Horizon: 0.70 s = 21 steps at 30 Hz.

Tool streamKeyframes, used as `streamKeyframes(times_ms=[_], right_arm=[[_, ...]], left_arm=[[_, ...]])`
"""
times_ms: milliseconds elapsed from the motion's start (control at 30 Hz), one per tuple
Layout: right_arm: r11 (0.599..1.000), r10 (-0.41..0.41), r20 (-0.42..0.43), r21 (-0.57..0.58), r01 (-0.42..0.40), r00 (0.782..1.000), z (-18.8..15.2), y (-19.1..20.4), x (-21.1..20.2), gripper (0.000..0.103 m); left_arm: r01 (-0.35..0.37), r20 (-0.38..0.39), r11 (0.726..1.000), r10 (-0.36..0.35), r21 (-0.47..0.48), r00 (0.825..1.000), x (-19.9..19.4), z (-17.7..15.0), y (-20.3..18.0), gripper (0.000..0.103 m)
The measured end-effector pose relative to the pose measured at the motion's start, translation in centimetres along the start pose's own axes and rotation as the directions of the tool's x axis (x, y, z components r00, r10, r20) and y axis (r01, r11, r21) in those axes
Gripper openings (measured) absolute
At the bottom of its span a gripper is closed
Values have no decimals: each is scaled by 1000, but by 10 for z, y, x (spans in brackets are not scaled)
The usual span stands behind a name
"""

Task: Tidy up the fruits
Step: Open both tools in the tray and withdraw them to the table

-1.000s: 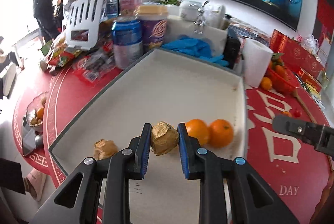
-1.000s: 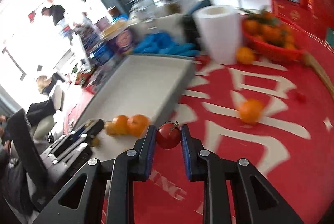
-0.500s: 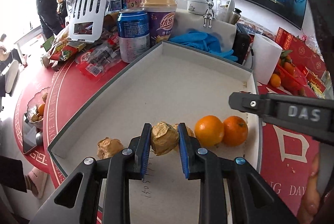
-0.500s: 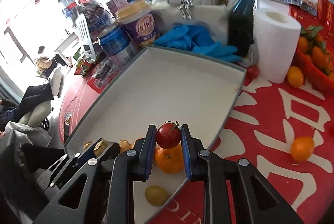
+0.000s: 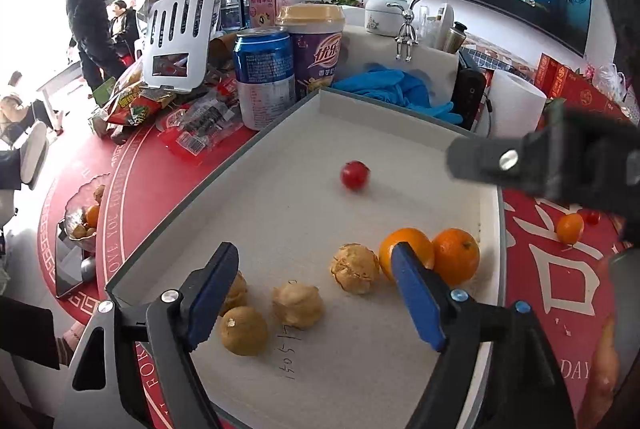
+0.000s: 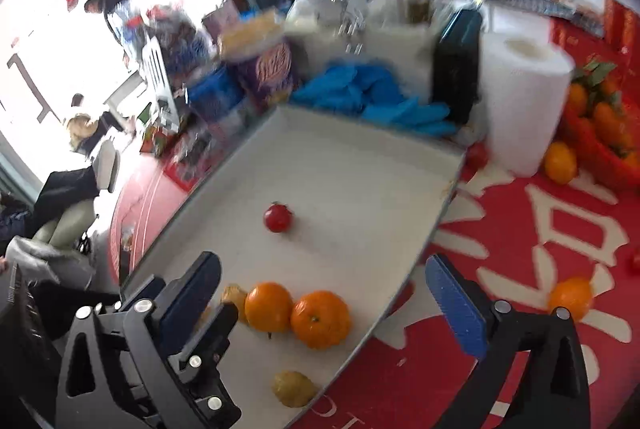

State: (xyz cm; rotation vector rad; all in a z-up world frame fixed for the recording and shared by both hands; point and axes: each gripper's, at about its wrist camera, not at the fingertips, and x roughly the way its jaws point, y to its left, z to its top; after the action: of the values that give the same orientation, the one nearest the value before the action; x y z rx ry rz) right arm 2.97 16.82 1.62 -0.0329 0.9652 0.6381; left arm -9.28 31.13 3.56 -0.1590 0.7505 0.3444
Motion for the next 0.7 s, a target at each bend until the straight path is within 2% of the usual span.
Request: streamKeyframes(times_ms=[200, 433, 567, 700], right_arm=[[1000, -19, 23, 22, 18, 1000, 4, -13, -20, 103], [988, -128, 48, 90, 124, 991, -14, -66, -56, 103], [960, -254, 13, 126, 250, 967, -39, -109, -71, 103], [930, -348, -34, 117, 349, 937, -67, -142, -82, 103]], left_arm=[[15, -27, 1000, -15, -3, 1000, -3, 1, -4, 82], [74, -30, 997, -74, 25, 997, -22, 7, -19, 82], [147, -35, 986, -145, 78, 989, -34, 10, -46, 82], [225, -65, 961, -217, 159, 974, -40, 11, -87, 82]])
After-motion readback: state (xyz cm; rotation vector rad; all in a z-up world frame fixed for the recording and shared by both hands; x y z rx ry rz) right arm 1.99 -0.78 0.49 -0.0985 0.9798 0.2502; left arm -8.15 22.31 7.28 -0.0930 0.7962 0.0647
